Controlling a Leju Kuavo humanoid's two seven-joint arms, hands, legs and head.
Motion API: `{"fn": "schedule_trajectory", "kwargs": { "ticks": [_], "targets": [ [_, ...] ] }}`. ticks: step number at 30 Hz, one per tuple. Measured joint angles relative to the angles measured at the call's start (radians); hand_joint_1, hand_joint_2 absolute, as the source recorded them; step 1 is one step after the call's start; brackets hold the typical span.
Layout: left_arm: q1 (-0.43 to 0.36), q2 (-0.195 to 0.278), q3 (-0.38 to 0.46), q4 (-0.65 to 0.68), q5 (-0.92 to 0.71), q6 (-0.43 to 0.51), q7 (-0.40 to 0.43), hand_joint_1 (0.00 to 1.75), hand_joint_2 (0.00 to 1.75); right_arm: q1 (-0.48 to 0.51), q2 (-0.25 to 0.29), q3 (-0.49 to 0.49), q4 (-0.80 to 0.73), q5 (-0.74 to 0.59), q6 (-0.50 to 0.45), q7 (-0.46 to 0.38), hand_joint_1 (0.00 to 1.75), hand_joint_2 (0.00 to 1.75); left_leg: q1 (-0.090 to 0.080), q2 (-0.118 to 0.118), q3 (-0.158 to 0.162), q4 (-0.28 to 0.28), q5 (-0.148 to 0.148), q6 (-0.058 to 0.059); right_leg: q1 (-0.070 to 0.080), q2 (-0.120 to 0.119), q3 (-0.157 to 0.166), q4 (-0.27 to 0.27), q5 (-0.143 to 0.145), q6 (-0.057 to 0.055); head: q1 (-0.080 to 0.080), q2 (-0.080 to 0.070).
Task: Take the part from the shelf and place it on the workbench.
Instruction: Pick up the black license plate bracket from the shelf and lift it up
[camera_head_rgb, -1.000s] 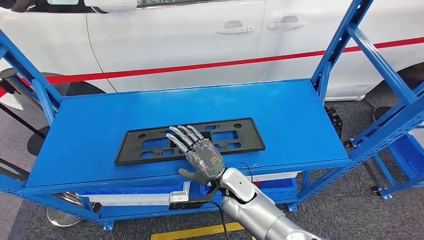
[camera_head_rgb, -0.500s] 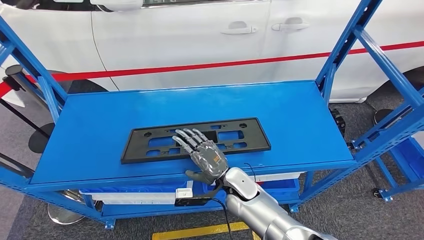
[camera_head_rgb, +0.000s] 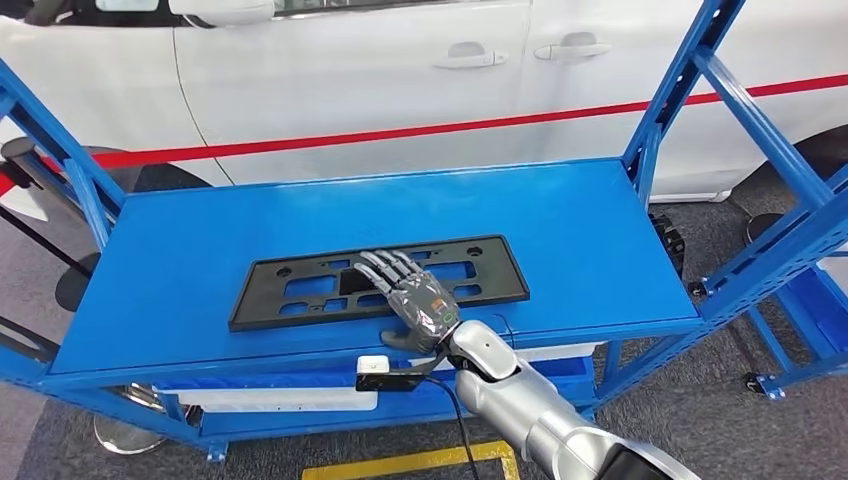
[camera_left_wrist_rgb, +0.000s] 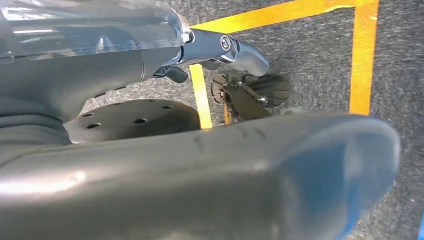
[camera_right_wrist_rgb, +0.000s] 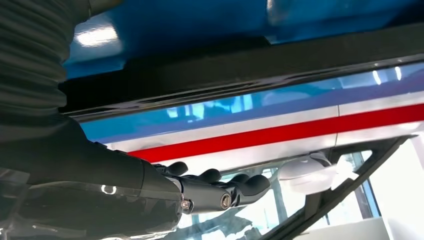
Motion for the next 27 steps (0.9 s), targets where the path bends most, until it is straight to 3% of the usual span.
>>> {"fn": "schedule_trajectory", "kwargs": {
  "ticks": [2,11,14,15,16,17,18,19,20,21,22,25,26,27],
  "targets": [
    [-0.002,0.0,-0.001,0.0,-0.001,0.0,0.0,0.0,0.0,-0.005,0.0,-0.001,0.006,-0.002,0.0,-0.003,0.0,1.75,-0.003,-0.001,0.006,-0.017,0.0,0.006,0.001,0.001,-0.003,0.002,0.0,0.004,0.0,0.0],
    [-0.002,0.0,-0.002,0.0,-0.001,0.0,0.0,0.0,0.0,-0.006,0.0,-0.002,0.009,-0.003,0.0,-0.004,0.0,1.75,-0.004,-0.001,0.005,-0.015,0.0,0.007,0.001,0.0,-0.003,0.0,0.002,0.006,0.0,0.0],
    [-0.001,-0.001,-0.003,0.0,-0.001,-0.003,0.001,0.0,0.0,-0.012,0.002,-0.008,0.021,-0.007,0.0,-0.006,0.0,1.75,-0.002,-0.001,0.005,-0.02,0.003,0.017,0.0,-0.001,-0.003,-0.002,0.002,0.015,0.001,0.0],
    [-0.002,-0.001,-0.003,0.0,-0.002,-0.004,0.002,0.0,0.0,-0.018,0.003,-0.012,0.028,-0.01,0.001,-0.006,0.0,1.75,0.0,0.0,0.006,-0.025,0.007,0.024,-0.001,-0.001,-0.016,0.027,-0.017,0.021,0.001,0.0],
    [-0.003,-0.002,-0.003,0.0,-0.002,-0.005,0.002,0.0,0.0,-0.023,0.003,-0.015,0.037,-0.011,0.001,-0.006,0.0,1.75,0.002,0.001,0.008,-0.03,0.01,0.031,-0.002,-0.001,-0.047,0.095,-0.052,0.028,0.002,0.0],
    [-0.004,-0.003,-0.004,0.0,-0.002,-0.006,0.002,0.0,0.0,-0.028,0.004,-0.017,0.05,-0.011,0.004,-0.005,0.0,1.75,0.004,0.001,0.009,-0.033,0.013,0.036,-0.005,-0.001,-0.074,0.15,-0.069,0.033,0.002,0.0],
    [-0.005,-0.004,-0.004,0.0,-0.002,-0.008,0.003,0.0,0.0,-0.036,0.006,-0.018,0.065,-0.009,0.006,-0.001,0.0,1.75,0.001,0.0,0.007,-0.028,0.011,0.035,-0.006,-0.001,-0.075,0.151,-0.068,0.034,0.002,0.0],
    [-0.006,-0.005,-0.004,0.0,-0.002,-0.01,0.002,0.0,0.0,-0.042,0.008,-0.02,0.08,-0.005,0.009,0.006,0.0,1.75,0.0,-0.001,0.004,-0.024,0.008,0.025,-0.008,-0.001,-0.063,0.121,-0.047,0.026,0.002,0.0],
    [-0.006,-0.005,-0.005,0.0,-0.002,-0.011,0.001,0.0,0.0,-0.049,0.011,-0.02,0.092,-0.001,0.012,0.014,0.0,1.75,0.0,-0.001,0.001,-0.014,0.001,0.014,-0.009,0.0,-0.032,0.052,-0.01,0.016,0.002,0.0],
    [-0.007,-0.006,-0.005,0.0,-0.002,-0.013,0.0,0.0,0.0,-0.057,0.014,-0.021,0.101,0.003,0.014,0.023,0.0,1.75,0.0,-0.001,-0.01,0.009,-0.016,0.003,-0.009,0.0,-0.006,-0.003,0.008,0.005,0.002,0.0],
    [-0.007,-0.006,-0.005,0.0,-0.002,-0.013,-0.002,0.0,0.0,-0.062,0.015,-0.022,0.107,0.005,0.017,0.029,0.0,1.75,0.002,0.0,-0.026,0.047,-0.041,-0.006,-0.01,-0.001,-0.006,-0.006,0.011,-0.004,0.001,0.0],
    [-0.007,-0.006,-0.007,0.0,-0.003,-0.014,-0.003,0.0,0.0,-0.07,0.016,-0.024,0.122,0.006,0.026,0.038,0.0,1.75,0.005,0.0,-0.107,0.228,-0.126,-0.015,-0.008,-0.003,-0.007,-0.005,0.01,-0.01,0.0,0.0],
    [-0.007,-0.006,-0.008,0.0,-0.003,-0.014,-0.004,0.0,0.0,-0.072,0.016,-0.026,0.128,0.005,0.031,0.041,0.0,1.75,0.006,0.0,-0.12,0.257,-0.129,-0.016,-0.007,-0.003,-0.007,-0.004,0.01,-0.01,0.0,0.0],
    [-0.006,-0.006,-0.009,0.0,-0.003,-0.014,-0.004,0.0,0.0,-0.074,0.016,-0.028,0.132,0.004,0.036,0.044,0.0,1.75,0.006,0.0,-0.115,0.247,-0.113,-0.015,-0.007,-0.003,-0.006,-0.003,0.009,-0.01,0.0,0.0]
  ]
}}
